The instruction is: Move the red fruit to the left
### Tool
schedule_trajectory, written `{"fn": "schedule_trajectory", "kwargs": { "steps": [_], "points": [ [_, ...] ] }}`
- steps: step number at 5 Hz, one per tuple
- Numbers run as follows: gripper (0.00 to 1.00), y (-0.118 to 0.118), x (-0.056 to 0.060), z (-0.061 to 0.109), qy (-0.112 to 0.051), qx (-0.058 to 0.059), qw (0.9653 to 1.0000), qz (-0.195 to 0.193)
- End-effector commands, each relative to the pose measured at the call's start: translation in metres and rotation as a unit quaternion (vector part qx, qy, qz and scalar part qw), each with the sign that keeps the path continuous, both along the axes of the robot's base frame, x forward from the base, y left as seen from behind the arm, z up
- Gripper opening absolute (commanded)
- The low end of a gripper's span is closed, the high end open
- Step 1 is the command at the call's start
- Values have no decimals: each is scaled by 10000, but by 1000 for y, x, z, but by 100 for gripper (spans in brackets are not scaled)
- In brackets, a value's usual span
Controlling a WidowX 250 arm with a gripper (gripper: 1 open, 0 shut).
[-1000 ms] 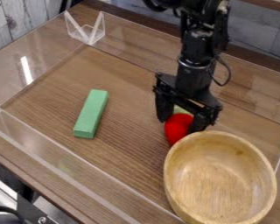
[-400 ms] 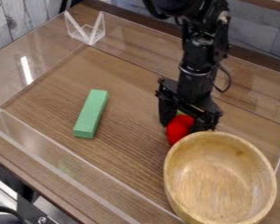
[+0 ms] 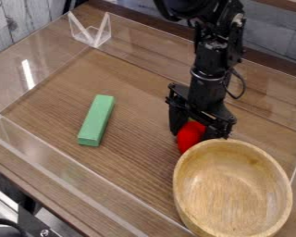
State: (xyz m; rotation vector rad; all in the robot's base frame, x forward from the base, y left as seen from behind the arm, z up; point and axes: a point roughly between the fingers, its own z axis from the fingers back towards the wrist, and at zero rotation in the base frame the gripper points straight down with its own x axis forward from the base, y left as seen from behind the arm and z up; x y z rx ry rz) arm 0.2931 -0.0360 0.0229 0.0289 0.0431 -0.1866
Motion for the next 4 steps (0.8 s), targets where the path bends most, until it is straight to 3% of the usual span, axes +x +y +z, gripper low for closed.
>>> {"fn": "schedule_trajectory", "kwargs": {
  "steps": [1, 4],
  "points": [
    [0, 3, 1, -1, -53, 92, 9998, -145],
    [0, 8, 4, -5, -127, 176, 9996, -162]
  ]
}}
